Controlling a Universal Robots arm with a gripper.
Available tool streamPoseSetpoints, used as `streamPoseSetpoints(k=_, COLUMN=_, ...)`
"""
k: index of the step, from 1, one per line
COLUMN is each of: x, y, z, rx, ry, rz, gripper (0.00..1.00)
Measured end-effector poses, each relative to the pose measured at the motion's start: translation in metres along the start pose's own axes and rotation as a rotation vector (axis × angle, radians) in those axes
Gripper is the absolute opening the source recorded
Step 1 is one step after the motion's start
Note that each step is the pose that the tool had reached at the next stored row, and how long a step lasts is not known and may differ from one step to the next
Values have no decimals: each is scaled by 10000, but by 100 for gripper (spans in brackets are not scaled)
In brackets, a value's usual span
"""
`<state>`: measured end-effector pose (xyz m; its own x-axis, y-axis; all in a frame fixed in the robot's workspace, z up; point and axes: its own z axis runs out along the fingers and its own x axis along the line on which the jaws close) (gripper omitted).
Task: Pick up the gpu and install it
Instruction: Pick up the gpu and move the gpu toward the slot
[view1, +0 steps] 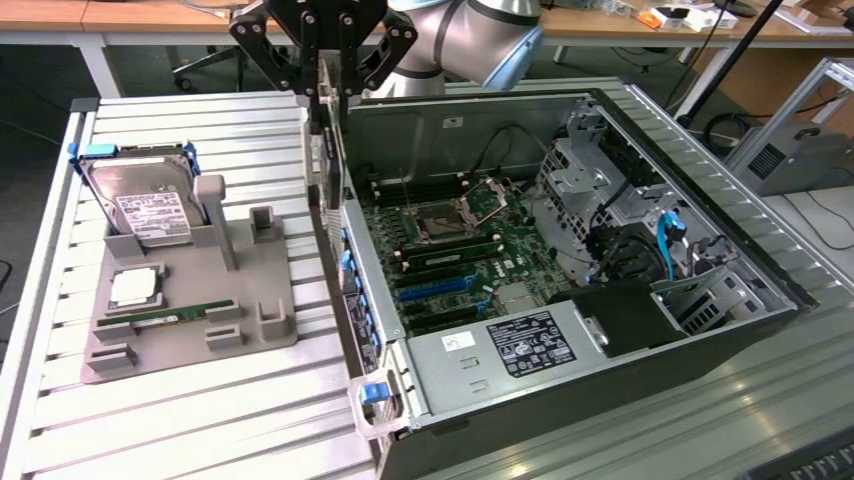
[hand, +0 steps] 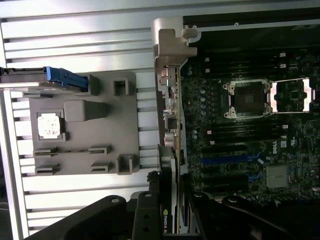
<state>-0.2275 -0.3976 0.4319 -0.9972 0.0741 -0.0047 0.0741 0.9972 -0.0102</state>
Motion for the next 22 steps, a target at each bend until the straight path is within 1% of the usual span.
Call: streamPoseSetpoints(k=22, x=-64, y=4, z=2, rx=0, ry=0, rz=0, gripper=27)
